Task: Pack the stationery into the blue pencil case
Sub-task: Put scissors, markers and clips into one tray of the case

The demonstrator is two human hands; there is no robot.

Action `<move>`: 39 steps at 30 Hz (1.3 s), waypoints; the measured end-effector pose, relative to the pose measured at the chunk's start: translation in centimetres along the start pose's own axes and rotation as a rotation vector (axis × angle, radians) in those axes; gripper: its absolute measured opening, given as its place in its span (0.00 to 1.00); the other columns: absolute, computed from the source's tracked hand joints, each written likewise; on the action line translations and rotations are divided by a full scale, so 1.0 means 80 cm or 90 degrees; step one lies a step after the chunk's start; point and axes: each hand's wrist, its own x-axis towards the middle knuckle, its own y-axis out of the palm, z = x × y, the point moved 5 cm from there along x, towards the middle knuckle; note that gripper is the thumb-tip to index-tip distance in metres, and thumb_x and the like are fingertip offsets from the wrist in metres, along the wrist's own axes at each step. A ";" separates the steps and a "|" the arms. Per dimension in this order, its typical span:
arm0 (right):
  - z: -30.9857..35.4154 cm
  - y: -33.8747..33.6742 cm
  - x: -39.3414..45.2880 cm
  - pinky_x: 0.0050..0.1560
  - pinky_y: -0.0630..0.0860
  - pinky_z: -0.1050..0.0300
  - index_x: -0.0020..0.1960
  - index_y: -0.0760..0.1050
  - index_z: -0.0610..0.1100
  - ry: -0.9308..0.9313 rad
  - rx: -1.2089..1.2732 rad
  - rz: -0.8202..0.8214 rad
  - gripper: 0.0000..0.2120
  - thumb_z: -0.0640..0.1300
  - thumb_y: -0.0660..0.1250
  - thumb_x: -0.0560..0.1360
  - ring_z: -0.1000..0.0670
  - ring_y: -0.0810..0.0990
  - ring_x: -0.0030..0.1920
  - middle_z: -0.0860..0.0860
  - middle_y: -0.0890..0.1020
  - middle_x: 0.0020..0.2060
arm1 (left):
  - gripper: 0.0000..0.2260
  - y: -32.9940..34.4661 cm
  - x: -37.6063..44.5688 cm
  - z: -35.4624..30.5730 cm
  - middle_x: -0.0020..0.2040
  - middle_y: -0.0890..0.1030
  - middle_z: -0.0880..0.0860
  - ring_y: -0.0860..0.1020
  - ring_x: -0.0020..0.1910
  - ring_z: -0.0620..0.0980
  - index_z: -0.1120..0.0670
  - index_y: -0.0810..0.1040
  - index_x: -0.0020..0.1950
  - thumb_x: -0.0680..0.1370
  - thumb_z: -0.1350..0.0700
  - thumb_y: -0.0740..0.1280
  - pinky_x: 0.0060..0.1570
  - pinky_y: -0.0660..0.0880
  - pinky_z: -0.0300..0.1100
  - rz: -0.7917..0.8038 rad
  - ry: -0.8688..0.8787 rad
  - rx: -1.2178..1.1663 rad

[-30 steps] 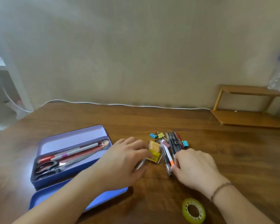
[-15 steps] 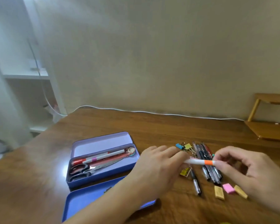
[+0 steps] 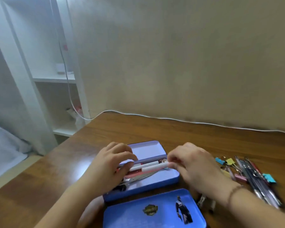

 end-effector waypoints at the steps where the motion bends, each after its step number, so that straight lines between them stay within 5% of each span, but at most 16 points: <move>1: 0.002 0.017 0.012 0.47 0.71 0.57 0.48 0.79 0.55 -0.003 -0.002 0.007 0.04 0.53 0.68 0.75 0.53 0.74 0.49 0.59 0.80 0.45 | 0.05 0.005 -0.002 0.009 0.50 0.82 0.46 0.78 0.51 0.52 0.49 0.85 0.50 0.77 0.55 0.69 0.50 0.77 0.51 0.004 -0.012 -0.004; 4: 0.013 0.058 0.036 0.48 0.69 0.57 0.50 0.80 0.55 -0.006 -0.012 0.041 0.06 0.53 0.67 0.76 0.52 0.73 0.51 0.58 0.79 0.48 | 0.09 0.022 -0.008 0.024 0.50 0.80 0.41 0.76 0.52 0.47 0.46 0.84 0.49 0.76 0.48 0.64 0.52 0.75 0.49 0.025 -0.045 -0.033; 9: 0.029 0.088 0.051 0.50 0.68 0.54 0.50 0.80 0.56 -0.013 -0.026 0.093 0.08 0.57 0.66 0.75 0.52 0.74 0.51 0.57 0.80 0.46 | 0.04 0.035 -0.012 0.038 0.48 0.78 0.38 0.73 0.51 0.43 0.44 0.84 0.46 0.75 0.50 0.70 0.52 0.74 0.45 0.054 -0.080 -0.048; 16: 0.015 0.041 0.036 0.48 0.71 0.55 0.48 0.80 0.55 -0.001 -0.024 0.067 0.07 0.56 0.65 0.75 0.55 0.74 0.45 0.59 0.82 0.42 | 0.04 0.035 -0.012 0.040 0.49 0.78 0.38 0.76 0.51 0.43 0.44 0.84 0.47 0.75 0.54 0.72 0.53 0.75 0.46 0.075 -0.101 -0.067; 18: -0.026 0.005 0.017 0.43 0.73 0.56 0.46 0.79 0.57 0.069 -0.032 0.033 0.03 0.53 0.67 0.74 0.56 0.75 0.43 0.61 0.81 0.40 | 0.04 0.034 -0.014 0.038 0.51 0.79 0.38 0.77 0.53 0.41 0.44 0.83 0.51 0.77 0.49 0.70 0.54 0.75 0.45 0.070 -0.100 -0.102; 20: -0.078 -0.028 -0.003 0.42 0.75 0.55 0.45 0.79 0.59 0.167 -0.052 0.020 0.04 0.50 0.68 0.74 0.56 0.78 0.43 0.62 0.81 0.40 | 0.16 0.035 -0.015 0.036 0.55 0.78 0.35 0.75 0.57 0.38 0.42 0.80 0.57 0.74 0.36 0.66 0.57 0.74 0.42 0.098 -0.119 -0.137; 24: -0.158 -0.029 -0.023 0.55 0.77 0.52 0.60 0.77 0.61 0.298 -0.182 0.250 0.13 0.47 0.65 0.78 0.54 0.77 0.58 0.59 0.80 0.58 | 0.32 0.046 -0.015 0.024 0.63 0.70 0.30 0.68 0.62 0.31 0.37 0.71 0.67 0.65 0.28 0.68 0.57 0.65 0.24 0.188 -0.084 -0.098; 28: -0.188 -0.011 -0.025 0.57 0.77 0.55 0.62 0.75 0.60 0.288 -0.200 0.369 0.15 0.49 0.67 0.77 0.54 0.76 0.59 0.57 0.78 0.61 | 0.31 0.048 -0.013 0.021 0.65 0.66 0.28 0.66 0.64 0.31 0.35 0.71 0.67 0.66 0.32 0.71 0.58 0.65 0.24 0.217 -0.067 -0.099; 32: -0.192 0.000 -0.016 0.55 0.76 0.56 0.49 0.76 0.58 0.272 -0.144 0.362 0.04 0.50 0.70 0.75 0.54 0.77 0.52 0.55 0.79 0.52 | 0.27 0.047 -0.015 0.019 0.66 0.64 0.31 0.65 0.64 0.33 0.32 0.72 0.66 0.67 0.29 0.67 0.62 0.67 0.34 0.243 -0.065 -0.094; 35: -0.189 -0.003 -0.006 0.46 0.76 0.57 0.40 0.73 0.54 0.262 -0.114 0.331 0.10 0.49 0.74 0.71 0.53 0.77 0.44 0.57 0.78 0.43 | 0.26 0.047 -0.017 0.018 0.69 0.63 0.32 0.65 0.66 0.35 0.33 0.72 0.67 0.70 0.28 0.65 0.64 0.67 0.38 0.246 -0.055 -0.093; 39: -0.151 -0.022 0.019 0.41 0.73 0.61 0.45 0.74 0.56 0.236 0.038 0.129 0.12 0.44 0.76 0.71 0.54 0.79 0.41 0.55 0.80 0.40 | 0.27 0.044 -0.016 0.015 0.74 0.59 0.29 0.55 0.74 0.33 0.36 0.73 0.69 0.72 0.30 0.64 0.70 0.56 0.37 0.225 -0.004 -0.095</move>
